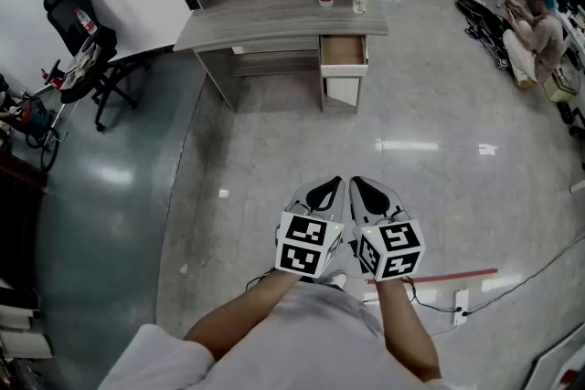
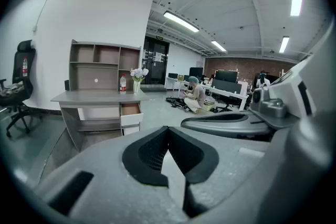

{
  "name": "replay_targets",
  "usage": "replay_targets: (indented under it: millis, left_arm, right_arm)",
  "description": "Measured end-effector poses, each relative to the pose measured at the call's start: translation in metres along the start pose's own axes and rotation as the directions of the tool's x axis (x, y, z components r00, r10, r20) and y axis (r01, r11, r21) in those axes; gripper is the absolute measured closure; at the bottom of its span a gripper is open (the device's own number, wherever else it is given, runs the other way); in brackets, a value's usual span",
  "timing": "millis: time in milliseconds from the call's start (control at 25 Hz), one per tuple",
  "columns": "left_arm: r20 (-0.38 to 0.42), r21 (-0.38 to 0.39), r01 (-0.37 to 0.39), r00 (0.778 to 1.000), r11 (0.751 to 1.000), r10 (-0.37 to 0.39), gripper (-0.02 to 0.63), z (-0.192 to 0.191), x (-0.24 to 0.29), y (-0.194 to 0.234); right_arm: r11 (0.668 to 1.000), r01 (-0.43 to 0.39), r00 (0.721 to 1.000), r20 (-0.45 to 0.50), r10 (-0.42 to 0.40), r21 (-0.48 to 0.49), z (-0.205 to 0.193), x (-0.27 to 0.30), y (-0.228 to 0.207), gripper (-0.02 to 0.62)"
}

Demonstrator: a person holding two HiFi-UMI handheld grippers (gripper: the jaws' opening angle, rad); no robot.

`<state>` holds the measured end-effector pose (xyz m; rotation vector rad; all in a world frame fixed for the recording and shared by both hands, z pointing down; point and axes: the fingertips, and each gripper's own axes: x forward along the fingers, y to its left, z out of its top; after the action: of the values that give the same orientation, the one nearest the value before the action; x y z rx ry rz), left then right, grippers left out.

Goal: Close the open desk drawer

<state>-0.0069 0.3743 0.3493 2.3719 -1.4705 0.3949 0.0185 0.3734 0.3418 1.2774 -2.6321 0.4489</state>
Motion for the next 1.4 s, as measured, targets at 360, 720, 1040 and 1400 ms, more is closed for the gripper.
replay_targets:
  millis: [360,720,1040,1400]
  left_arm:
    - [-0.025,0.003,0.001,1.0,1.0,-0.001,0.603,-0.007,0.0,-0.005]
    - [-0.037,-0.015,0.029,0.999,0.999,-0.03,0.603,-0.005,0.022,0.006]
    - [-0.028,-0.023,0.075,0.997,0.997,-0.076,0.603,0.016,0.063,0.041]
    - [-0.028,-0.033,0.117,0.993,0.993,-0.118,0.603,0.052,0.098,0.112]
  right_arm:
    - [1.0,-0.006,1.0,-0.002,0.006,0.022,-0.005,-0.002,-0.003,0.594]
    - [1.0,0.016,1.0,-0.025,-0.016,0.026,-0.006,0.014,-0.02,0.593]
    - [0.998,0.053,0.998,-0.041,-0.051,0.035,0.007,0.063,-0.04,0.594]
    - [0.995,0.088,0.995,-0.059,-0.085,0.043,0.038,0.14,-0.042,0.592]
